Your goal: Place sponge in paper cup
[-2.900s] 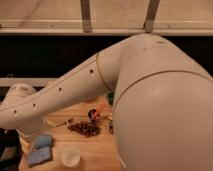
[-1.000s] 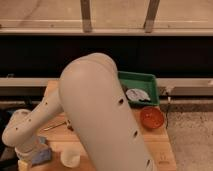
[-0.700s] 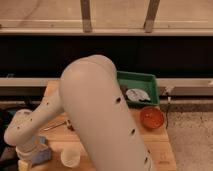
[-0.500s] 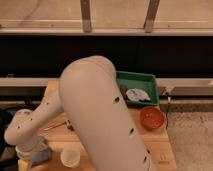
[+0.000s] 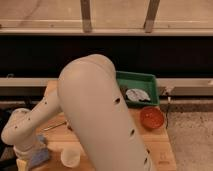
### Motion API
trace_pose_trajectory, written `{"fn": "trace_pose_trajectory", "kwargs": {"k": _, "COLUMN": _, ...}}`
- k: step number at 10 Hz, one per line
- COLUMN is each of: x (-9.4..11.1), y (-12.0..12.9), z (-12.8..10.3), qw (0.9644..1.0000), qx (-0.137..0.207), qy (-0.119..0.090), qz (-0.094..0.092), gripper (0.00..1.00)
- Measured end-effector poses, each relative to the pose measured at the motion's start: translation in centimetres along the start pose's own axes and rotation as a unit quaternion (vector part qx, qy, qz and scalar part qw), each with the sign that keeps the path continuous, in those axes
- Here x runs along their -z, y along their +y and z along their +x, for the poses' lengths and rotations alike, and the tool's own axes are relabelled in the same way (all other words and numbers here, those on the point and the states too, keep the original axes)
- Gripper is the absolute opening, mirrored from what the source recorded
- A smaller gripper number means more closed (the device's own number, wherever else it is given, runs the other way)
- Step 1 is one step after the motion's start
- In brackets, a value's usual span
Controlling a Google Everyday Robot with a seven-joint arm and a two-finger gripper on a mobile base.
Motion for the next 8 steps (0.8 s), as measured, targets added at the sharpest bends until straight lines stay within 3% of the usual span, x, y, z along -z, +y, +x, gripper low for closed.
{"fn": "trace_pose_trajectory", "kwargs": {"k": 3, "x": 0.9, "y": -0.4, "z": 0.0, "qw": 0.9999, "qx": -0.001, "qy": -0.002, "qz": 0.012, "gripper": 0.80}}
{"fn": "trace_pose_trajectory", "kwargs": {"k": 8, "x": -0.3, "y": -0.7, "z": -0.3, "qw": 1.0000, "qx": 0.003, "qy": 0.001, "qz": 0.001, "gripper": 0.80}}
